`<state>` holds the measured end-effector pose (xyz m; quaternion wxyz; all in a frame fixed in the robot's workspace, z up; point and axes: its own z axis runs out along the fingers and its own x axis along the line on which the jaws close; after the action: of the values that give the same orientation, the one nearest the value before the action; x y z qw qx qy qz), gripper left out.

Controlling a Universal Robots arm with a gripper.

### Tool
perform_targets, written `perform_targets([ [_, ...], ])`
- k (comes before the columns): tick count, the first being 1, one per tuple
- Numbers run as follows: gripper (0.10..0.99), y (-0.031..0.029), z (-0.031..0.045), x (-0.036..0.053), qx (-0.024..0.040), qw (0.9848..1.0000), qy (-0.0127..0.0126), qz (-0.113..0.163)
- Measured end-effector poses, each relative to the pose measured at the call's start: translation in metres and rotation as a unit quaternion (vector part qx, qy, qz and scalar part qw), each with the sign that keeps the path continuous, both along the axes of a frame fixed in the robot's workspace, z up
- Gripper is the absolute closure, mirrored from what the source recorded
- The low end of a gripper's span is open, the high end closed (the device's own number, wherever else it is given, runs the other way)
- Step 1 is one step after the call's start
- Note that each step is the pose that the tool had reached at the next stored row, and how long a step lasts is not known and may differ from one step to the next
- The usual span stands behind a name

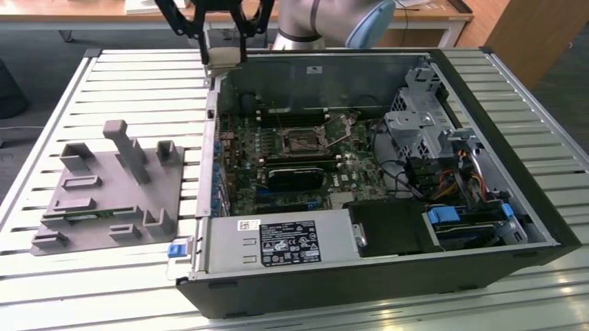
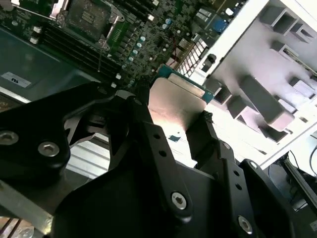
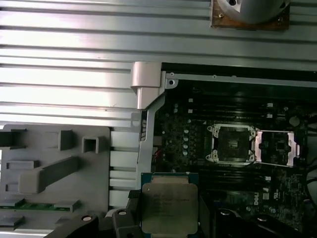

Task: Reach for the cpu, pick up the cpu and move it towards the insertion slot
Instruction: 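Pick up the cpu and move it towards the insertion slot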

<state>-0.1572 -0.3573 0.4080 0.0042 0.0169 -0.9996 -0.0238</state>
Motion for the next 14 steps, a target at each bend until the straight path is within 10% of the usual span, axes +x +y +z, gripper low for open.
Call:
perform_targets([
  [14, 0.541, 0.0139, -0.0024, 0.0472, 0.0000, 1.0000, 0.0000, -0.001],
])
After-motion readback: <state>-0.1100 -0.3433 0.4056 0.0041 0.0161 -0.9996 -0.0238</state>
